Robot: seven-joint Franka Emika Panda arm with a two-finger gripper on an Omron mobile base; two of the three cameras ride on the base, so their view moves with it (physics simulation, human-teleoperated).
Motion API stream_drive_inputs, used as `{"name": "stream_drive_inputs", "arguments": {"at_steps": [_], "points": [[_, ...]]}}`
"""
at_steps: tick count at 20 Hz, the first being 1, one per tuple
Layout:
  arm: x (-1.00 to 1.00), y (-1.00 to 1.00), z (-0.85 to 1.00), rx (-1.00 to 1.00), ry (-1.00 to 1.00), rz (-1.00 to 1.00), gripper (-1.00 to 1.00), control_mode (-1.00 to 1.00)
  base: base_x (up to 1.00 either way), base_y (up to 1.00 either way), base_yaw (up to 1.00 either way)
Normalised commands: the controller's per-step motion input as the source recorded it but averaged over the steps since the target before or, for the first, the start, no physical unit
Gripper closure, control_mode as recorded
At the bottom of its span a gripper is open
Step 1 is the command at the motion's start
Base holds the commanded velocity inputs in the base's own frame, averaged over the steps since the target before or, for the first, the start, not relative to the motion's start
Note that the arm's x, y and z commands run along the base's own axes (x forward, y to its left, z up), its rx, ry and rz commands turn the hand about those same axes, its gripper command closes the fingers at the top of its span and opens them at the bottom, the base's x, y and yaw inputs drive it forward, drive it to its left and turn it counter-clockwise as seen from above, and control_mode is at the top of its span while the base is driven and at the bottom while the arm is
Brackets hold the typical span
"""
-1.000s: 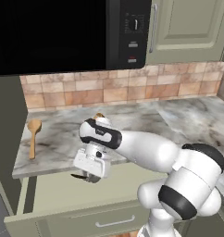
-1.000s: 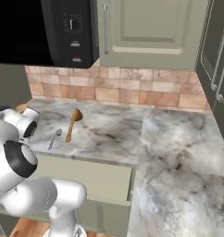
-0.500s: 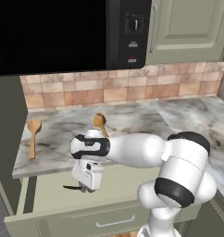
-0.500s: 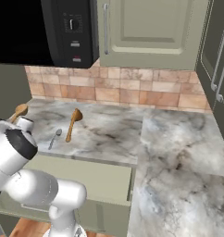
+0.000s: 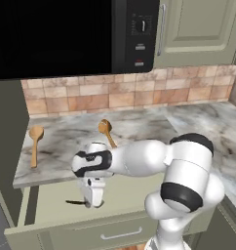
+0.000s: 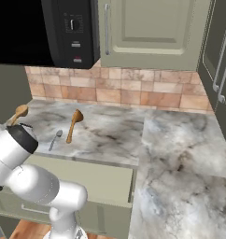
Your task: Organize the utensils by type. Pick up the wooden spoons from the counter and place them in the open cabinet. Then pick up the metallic utensils from the counter and place them in the open drawer.
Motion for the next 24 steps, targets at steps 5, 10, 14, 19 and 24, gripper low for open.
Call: {"name": "stream_drive_inputs", "arguments": {"at_steps": [5, 10, 14, 19, 24], "points": [[0.08, 0.0, -0.36, -0.19, -0.06, -0.11, 1.0, -1.0, 0.0, 0.0, 0.0], [0.01, 0.0, -0.22, -0.21, -0.2, -0.08, 1.0, -1.0, 0.0, 0.0, 0.0], [0.1, 0.0, -0.01, -0.15, -0.21, -0.04, 1.0, -1.0, 0.0, 0.0, 0.0], [0.33, 0.0, 0.0, -0.04, -0.01, 0.0, 1.0, -1.0, 0.0, 0.0, 0.0], [0.4, 0.0, -0.05, 0.0, 0.0, 0.0, 1.0, -1.0, 0.0, 0.0, 0.0]]}}
